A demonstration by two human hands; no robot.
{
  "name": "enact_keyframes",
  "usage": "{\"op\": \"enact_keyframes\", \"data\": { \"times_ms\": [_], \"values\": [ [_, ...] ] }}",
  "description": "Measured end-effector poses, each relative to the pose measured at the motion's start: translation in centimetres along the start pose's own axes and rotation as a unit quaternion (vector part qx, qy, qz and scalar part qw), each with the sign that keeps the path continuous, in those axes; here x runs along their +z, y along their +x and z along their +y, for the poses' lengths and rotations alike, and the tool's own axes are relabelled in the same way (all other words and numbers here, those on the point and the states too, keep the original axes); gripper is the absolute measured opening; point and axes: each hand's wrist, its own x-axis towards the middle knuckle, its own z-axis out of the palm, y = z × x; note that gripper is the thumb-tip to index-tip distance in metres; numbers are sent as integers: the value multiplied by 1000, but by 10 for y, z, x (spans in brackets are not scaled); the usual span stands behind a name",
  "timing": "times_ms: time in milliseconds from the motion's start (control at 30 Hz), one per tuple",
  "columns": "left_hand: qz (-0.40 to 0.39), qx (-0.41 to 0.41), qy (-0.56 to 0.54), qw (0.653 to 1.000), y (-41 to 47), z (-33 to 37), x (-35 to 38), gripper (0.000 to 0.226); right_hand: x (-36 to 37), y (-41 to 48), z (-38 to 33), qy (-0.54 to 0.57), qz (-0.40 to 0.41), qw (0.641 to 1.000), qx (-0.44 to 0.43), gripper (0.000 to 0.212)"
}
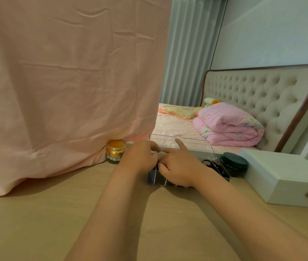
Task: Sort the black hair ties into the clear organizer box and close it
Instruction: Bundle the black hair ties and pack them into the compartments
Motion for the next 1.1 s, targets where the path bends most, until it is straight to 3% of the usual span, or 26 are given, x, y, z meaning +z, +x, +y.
{"op": "enact_keyframes", "data": {
  "times_ms": [133, 200, 300, 400, 567, 667, 767, 933, 1033, 1100],
  "values": [
    [-3, 5, 20, 1000, -3, 4, 2, 38, -10, 8, -2, 1, -55, 998, 21, 52],
    [-5, 5, 15, 1000, -3, 5, 3, 39, -20, 4, 1, 69, -34, 997, 31, 38],
    [-13, 11, 3, 1000, -2, 7, 2, 40, -34, -7, 10, 183, 27, 980, 69, 41],
    [-38, 20, 12, 999, -4, 12, 2, 39, -34, -17, 17, 207, 42, 974, 76, 42],
    [-80, 4, 90, 993, -6, 11, 4, 34, -13, -23, 11, 24, 24, 999, 2, 57],
    [-53, -9, 98, 994, -4, 8, 6, 33, -13, -21, 5, 19, 37, 999, -18, 55],
    [-15, -16, 20, 1000, -8, 5, 6, 29, -15, -13, 0, 27, 7, 1000, -10, 45],
    [75, 8, -78, 994, -6, 4, 0, 27, -8, 2, -7, 11, -39, 999, 0, 46],
    [25, 26, 29, 999, 0, -6, 6, 38, -10, 4, -9, 57, -39, 998, 2, 39],
    [-28, 35, 96, 994, 0, -10, 9, 44, -15, 1, -6, 143, 8, 990, 10, 33]
  ]
}}
